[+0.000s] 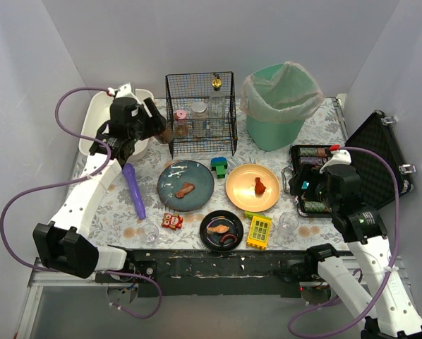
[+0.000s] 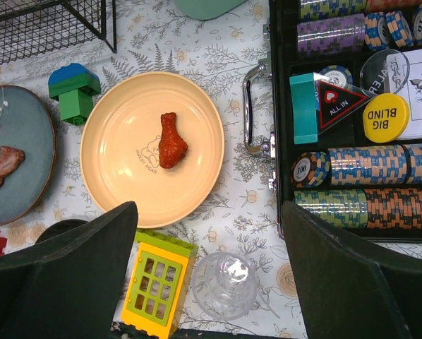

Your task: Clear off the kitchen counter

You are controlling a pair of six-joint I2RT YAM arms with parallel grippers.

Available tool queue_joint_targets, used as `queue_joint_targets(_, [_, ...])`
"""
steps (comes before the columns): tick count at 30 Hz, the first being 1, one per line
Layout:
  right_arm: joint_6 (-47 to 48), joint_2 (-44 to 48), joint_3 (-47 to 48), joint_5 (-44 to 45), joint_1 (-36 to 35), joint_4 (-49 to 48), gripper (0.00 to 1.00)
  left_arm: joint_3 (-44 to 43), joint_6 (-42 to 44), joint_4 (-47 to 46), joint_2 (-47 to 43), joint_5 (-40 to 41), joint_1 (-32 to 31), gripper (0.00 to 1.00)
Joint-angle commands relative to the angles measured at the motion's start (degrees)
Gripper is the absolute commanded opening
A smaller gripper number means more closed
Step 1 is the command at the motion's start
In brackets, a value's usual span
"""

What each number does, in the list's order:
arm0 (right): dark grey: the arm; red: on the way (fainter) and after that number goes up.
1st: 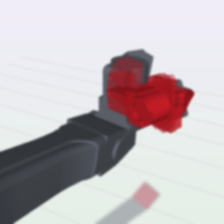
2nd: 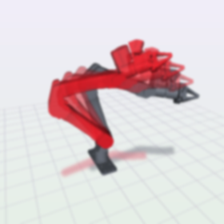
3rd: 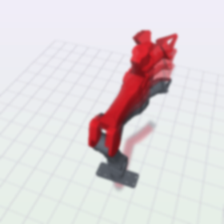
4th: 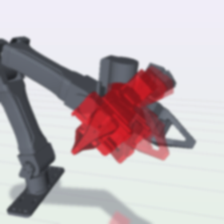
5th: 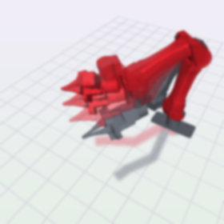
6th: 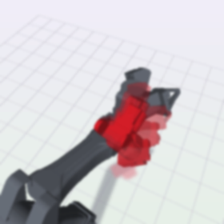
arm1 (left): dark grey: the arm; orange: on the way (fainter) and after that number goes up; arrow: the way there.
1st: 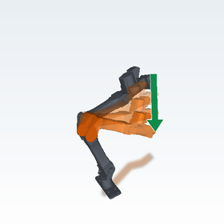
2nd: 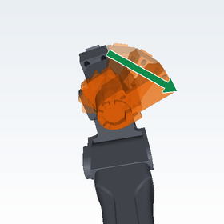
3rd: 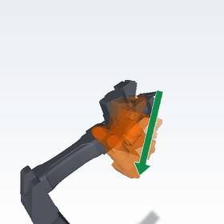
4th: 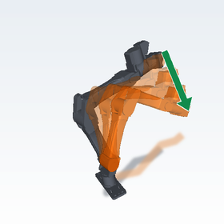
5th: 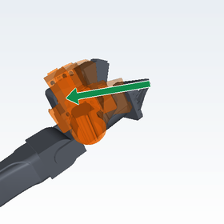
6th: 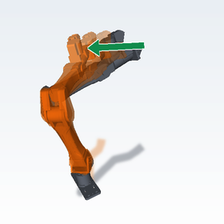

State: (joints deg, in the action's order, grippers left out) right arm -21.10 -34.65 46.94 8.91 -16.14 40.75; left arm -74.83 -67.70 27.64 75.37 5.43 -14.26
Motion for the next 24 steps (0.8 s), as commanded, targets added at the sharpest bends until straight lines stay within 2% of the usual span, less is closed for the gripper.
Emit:
queue_joint_targets(1, [-0.52,0.03,0.17,-0.65,0.14,-1.29,0.91,-3.92,2.04,-8.56,-1.64,-3.24,-4.1,0.0])
queue_joint_targets(8, [-0.96,0.99,-0.09,-0.38,0.15,-1.03,0.91,-6.2,4.86,-10.41,4.24,-1.92,-9.47,0.0])
queue_joint_targets(24, [-1.4,2.05,0.44,0.67,0.15,0.47,0.91,-10.6,6.79,-13.57,14.97,2.74,-9.82,0.0])
